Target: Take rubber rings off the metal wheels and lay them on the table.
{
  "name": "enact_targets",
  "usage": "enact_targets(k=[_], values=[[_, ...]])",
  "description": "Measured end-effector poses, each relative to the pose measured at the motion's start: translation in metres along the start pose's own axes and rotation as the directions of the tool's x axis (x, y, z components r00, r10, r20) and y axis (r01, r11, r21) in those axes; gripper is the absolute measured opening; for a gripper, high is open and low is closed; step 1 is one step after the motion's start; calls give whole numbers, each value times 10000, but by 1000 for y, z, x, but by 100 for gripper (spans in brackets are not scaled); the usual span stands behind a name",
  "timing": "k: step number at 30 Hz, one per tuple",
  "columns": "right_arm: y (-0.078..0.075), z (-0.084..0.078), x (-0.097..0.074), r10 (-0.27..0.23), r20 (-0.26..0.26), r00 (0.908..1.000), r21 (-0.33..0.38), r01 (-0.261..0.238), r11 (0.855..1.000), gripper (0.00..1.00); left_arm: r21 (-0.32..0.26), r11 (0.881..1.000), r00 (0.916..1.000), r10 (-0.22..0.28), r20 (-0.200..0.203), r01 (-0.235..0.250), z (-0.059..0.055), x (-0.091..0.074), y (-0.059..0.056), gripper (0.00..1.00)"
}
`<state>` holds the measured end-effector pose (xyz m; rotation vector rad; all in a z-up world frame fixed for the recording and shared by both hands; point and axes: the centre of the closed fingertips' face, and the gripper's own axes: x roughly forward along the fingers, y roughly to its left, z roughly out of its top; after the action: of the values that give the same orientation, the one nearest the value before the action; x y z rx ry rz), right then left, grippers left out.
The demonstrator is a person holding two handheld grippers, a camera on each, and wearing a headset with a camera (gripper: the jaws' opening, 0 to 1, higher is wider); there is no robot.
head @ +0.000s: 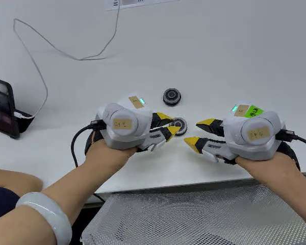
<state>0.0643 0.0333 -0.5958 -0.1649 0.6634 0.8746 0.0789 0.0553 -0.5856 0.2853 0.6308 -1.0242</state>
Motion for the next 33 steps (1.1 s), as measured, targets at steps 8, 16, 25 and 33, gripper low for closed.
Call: enact_targets(k=[8,16,25,33], values=[[-2,1,1,-13,174,9998,458,5,9989,28,279,9996,9993,-16,-361,26,-3,10,3,13],[-6,4,3,-59,399,9992,903,23,9959,28,485,9987,9985,-110,-533,136,-3,14,6,13],[-5,3,3,-105,532,9985,1257,37,9921,28,775,9967,9970,-176,-757,235,-8,17,6,13],[-6,2,4,-150,664,9977,1610,42,9870,28,1561,9870,9943,-222,-1044,385,-8,19,5,13]])
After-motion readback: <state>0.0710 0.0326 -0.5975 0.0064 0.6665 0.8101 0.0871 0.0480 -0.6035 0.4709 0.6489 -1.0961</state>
